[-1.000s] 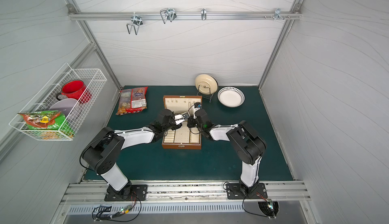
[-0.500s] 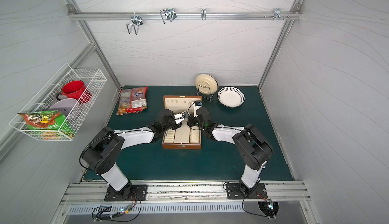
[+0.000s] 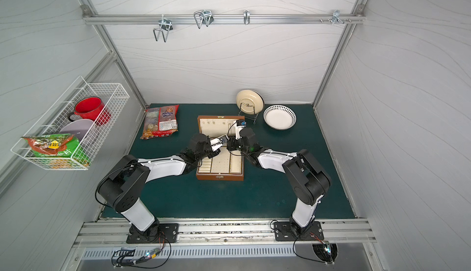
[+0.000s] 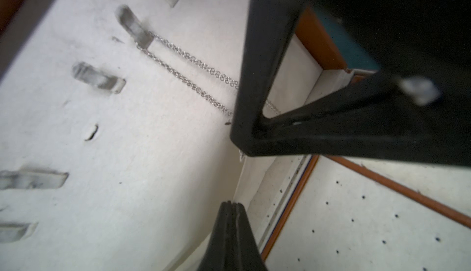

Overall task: Put jewelry chain into jewelry box
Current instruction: Adjust the necklace in the storage slot.

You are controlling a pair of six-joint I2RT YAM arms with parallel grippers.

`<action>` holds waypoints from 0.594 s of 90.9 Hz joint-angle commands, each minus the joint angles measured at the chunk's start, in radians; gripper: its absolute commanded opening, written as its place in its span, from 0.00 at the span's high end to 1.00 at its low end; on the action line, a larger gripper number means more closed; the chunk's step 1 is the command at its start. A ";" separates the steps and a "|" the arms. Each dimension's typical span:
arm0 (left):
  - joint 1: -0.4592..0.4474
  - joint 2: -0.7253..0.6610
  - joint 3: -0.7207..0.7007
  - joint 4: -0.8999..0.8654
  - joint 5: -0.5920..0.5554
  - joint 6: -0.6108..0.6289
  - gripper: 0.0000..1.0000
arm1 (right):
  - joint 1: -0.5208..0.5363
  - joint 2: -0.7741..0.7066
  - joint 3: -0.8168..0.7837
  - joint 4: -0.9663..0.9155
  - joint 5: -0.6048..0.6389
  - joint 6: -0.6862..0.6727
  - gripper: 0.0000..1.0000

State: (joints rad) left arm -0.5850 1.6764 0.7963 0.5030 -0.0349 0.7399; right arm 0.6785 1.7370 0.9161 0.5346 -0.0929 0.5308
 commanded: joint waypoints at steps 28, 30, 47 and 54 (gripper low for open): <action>-0.019 -0.020 -0.014 0.016 0.031 -0.010 1.00 | -0.026 0.092 0.108 0.004 -0.076 0.072 0.98; -0.019 -0.020 -0.015 0.015 0.031 -0.009 1.00 | -0.028 0.097 0.114 -0.001 -0.079 0.075 0.98; -0.021 -0.020 -0.017 0.017 0.029 -0.005 1.00 | -0.028 0.111 0.142 -0.062 -0.088 0.078 0.77; -0.022 -0.017 -0.012 0.011 0.027 -0.004 1.00 | -0.027 0.099 0.122 -0.048 -0.077 0.077 0.70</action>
State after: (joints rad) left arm -0.5858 1.6741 0.7845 0.5056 -0.0475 0.7216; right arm 0.6476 1.8397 1.0332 0.4812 -0.1658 0.5987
